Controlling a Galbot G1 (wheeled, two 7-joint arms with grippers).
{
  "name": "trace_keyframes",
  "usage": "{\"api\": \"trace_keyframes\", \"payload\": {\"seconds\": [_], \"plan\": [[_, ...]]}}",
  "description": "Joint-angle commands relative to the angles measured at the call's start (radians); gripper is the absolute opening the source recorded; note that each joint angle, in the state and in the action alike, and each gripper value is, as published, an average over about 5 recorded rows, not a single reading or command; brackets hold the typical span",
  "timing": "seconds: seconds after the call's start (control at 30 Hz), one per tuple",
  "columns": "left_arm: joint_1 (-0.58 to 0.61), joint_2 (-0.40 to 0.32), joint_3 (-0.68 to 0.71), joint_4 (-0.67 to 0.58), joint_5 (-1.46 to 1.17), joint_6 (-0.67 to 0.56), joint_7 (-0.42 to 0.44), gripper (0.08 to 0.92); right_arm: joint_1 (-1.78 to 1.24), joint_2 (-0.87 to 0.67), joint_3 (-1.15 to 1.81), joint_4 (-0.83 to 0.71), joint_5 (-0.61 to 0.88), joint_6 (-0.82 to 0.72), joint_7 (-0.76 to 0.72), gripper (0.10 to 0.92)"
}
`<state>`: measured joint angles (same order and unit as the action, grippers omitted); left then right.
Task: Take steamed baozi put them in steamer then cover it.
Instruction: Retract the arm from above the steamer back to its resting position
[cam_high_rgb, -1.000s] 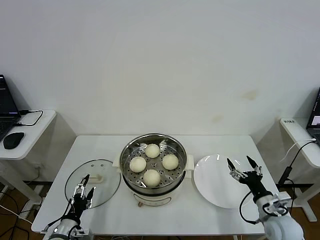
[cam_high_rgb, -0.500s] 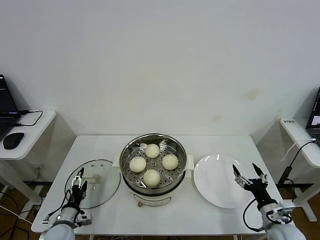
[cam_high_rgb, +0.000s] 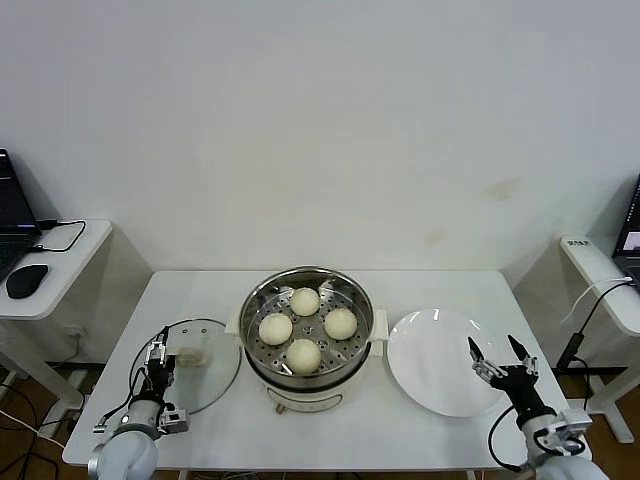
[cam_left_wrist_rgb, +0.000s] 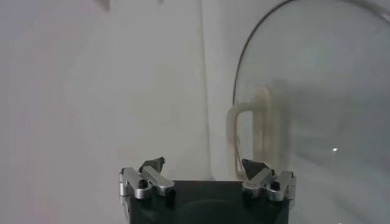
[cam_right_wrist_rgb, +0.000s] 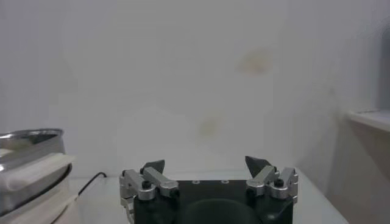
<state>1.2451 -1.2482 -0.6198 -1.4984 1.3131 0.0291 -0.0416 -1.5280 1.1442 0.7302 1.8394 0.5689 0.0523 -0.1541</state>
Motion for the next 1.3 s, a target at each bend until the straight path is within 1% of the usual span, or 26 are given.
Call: {"api": "trace_keyframes", "payload": {"seconds": [0.03,0.2,0.47,0.57,0.67,1.07,1.2,1.3], "plan": [[-0.052,-0.018,0.008,0.054,-0.018,0.032,-0.030,0.823,-0.011,0.003,0.005,-0.008,-0.003,0.005,-0.001,0.823],[-0.076,-0.044,0.027,0.081,-0.036,0.066,-0.065,0.823,-0.016,0.003,0.008,-0.014,-0.003,0.003,-0.002,0.823],[-0.090,-0.055,0.033,0.127,-0.051,0.068,-0.108,0.821,-0.008,0.002,0.003,-0.027,-0.002,-0.002,-0.003,0.823],[-0.088,-0.053,0.031,0.142,-0.058,0.065,-0.122,0.791,-0.007,0.002,0.000,-0.032,-0.003,-0.002,-0.003,0.823],[-0.087,-0.050,0.030,0.154,-0.066,0.062,-0.129,0.718,-0.003,0.004,-0.003,-0.038,-0.004,-0.003,-0.004,0.823],[-0.092,-0.051,0.033,0.190,-0.089,0.037,-0.156,0.371,-0.022,0.012,0.000,-0.038,-0.015,-0.003,-0.007,0.823],[-0.086,-0.048,0.029,0.181,-0.098,0.028,-0.169,0.250,-0.037,0.005,0.009,-0.033,-0.014,-0.007,-0.007,0.823],[-0.075,-0.047,0.022,0.155,-0.105,0.028,-0.172,0.176,-0.040,0.003,0.012,-0.031,-0.013,-0.008,-0.007,0.823]]}}
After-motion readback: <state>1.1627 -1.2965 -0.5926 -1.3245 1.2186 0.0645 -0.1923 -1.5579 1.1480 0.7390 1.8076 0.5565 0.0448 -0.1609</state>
